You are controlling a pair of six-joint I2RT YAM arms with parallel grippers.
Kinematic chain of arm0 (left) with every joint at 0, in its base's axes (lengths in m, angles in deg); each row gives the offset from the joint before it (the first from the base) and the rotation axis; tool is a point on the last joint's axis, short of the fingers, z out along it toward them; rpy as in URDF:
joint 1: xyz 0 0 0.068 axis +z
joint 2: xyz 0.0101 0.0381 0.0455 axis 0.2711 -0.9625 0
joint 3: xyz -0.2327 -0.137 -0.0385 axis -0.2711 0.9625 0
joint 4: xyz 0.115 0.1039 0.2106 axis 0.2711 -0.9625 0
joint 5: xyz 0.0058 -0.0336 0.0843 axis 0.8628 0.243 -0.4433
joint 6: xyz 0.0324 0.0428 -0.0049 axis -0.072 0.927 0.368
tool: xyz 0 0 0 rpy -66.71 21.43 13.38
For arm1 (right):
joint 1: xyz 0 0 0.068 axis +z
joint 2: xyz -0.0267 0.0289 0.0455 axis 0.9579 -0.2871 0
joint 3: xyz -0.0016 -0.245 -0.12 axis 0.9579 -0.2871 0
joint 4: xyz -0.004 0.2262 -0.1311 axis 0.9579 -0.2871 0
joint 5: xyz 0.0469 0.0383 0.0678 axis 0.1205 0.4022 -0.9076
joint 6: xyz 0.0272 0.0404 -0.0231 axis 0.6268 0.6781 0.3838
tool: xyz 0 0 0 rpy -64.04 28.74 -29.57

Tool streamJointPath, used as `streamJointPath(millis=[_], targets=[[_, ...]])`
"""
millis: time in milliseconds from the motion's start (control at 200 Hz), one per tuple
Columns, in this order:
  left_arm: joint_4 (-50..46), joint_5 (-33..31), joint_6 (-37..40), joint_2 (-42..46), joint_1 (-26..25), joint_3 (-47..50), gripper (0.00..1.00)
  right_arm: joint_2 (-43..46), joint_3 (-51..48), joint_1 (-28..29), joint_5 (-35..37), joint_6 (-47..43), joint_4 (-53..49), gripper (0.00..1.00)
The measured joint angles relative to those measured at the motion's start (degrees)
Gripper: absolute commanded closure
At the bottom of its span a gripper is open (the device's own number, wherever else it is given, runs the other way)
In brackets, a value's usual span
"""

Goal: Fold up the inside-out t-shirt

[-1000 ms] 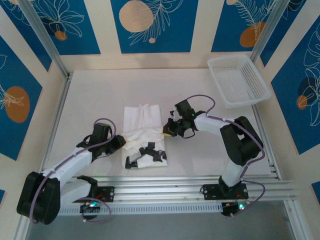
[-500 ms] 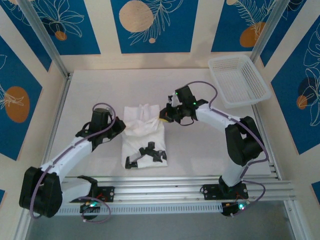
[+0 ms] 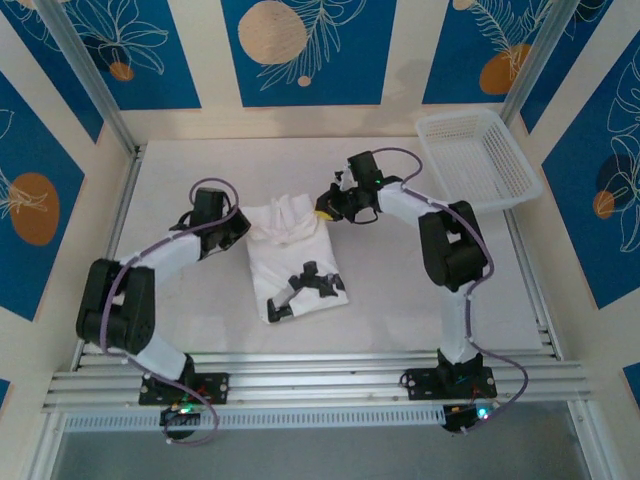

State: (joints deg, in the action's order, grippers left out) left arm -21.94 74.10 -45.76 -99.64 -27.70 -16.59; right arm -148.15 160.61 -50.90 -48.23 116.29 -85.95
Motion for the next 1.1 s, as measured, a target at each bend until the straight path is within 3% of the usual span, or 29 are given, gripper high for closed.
streamJointPath(millis=[110,195,300,390,480,740,880,1100], targets=[[2.6,0.6,-1.0,-6.1,2.8,-2.0,0.92,-6.5,7.3,-1.5,-0.6,-0.4,-1.6,0.66],[2.9,1.1,-1.2,-10.7,5.1,-5.3,0.74,-11.5,15.9,-2.5,-1.4,-1.2,-3.9,0.55],[2.8,1.9,-0.2,-14.4,7.0,-11.0,0.53,-15.8,25.4,-3.7,-2.2,-1.2,-6.4,0.49],[3.7,3.0,0.8,-14.4,8.2,-13.4,0.44,-16.4,29.1,-4.8,-2.8,-1.2,-7.6,0.46],[3.9,3.5,1.9,-11.9,9.0,-12.9,0.42,-14.6,27.9,-5.5,-2.9,-2.1,-7.6,0.46],[2.2,2.1,9.8,-0.8,7.2,-3.9,0.41,-6.2,12.1,-4.4,0.3,-8.7,-7.5,0.44],[1.2,1.1,14.6,-3.1,6.5,-1.8,0.39,-7.4,12.0,-3.1,3.4,-12.2,-8.5,0.43],[0.9,4.3,19.3,-12.2,5.4,-5.4,0.35,-13.1,16.6,-1.7,5.0,-15.4,-10.7,0.43]])
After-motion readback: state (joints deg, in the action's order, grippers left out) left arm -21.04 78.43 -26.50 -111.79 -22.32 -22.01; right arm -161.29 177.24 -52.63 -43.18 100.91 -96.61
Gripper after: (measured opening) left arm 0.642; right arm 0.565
